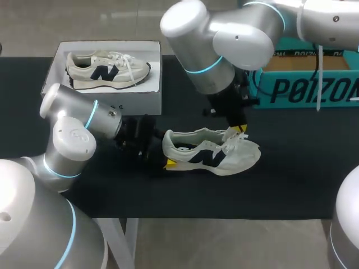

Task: Take the shoe out of the shoebox, open the shoe tongue, remove and reinsert the insole, then place the shoe into the shoebox

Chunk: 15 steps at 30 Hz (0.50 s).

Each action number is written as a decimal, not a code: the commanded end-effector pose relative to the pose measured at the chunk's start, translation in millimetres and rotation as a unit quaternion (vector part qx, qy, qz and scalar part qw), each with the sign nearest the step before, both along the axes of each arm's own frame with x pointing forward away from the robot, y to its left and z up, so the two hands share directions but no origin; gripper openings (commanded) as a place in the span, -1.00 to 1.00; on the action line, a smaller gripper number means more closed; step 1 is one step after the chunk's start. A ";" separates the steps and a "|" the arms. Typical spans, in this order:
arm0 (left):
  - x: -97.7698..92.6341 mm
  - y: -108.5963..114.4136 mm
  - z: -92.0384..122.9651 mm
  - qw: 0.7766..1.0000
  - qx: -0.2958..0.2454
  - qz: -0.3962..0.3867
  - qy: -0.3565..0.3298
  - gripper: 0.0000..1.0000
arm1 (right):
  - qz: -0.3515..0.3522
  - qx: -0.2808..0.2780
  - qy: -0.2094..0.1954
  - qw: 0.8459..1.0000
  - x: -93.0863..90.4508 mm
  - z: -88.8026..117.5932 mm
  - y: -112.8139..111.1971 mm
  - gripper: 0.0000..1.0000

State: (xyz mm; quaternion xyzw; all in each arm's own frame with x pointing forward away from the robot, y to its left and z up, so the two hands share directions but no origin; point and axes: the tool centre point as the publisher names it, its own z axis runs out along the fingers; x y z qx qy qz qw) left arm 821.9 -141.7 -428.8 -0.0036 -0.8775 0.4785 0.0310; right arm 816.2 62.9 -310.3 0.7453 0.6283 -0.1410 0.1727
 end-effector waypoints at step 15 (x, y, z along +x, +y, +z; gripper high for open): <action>0.2 -0.9 -1.1 1.000 0.001 0.001 0.000 -1.00 | 0.027 0.054 -0.012 0.998 1.7 11.6 14.6 1.00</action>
